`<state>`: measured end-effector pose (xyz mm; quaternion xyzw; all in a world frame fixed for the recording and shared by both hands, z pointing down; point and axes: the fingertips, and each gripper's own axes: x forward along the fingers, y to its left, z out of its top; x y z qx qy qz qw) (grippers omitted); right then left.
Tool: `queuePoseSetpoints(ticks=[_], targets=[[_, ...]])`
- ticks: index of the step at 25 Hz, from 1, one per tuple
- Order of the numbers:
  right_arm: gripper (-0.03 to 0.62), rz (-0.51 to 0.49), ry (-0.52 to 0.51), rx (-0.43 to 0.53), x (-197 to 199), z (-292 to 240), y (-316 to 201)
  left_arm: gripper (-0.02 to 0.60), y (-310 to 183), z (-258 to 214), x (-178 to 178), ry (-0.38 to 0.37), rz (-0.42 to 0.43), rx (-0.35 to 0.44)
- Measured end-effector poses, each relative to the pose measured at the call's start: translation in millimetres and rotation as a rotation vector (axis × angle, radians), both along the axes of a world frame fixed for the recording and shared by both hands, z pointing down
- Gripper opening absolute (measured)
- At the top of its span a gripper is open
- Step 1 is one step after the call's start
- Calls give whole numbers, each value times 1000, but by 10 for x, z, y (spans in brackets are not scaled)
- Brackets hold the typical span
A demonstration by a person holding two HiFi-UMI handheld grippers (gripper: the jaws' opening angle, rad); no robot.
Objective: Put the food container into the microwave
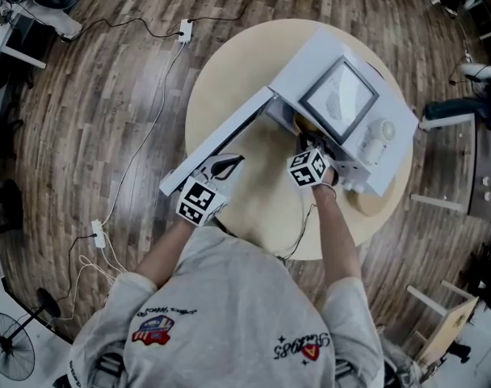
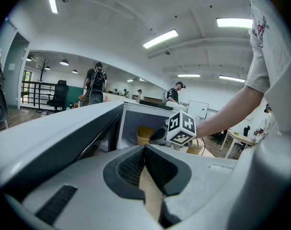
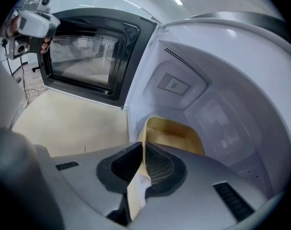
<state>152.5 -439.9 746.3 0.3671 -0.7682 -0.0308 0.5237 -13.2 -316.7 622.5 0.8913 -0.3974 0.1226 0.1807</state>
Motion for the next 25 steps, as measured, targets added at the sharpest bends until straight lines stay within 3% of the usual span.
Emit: queuePoseSetpoints(ticks=[25], targets=[[35, 53, 47, 54, 140, 15, -251, 5, -1, -9, 4, 8, 19, -5]])
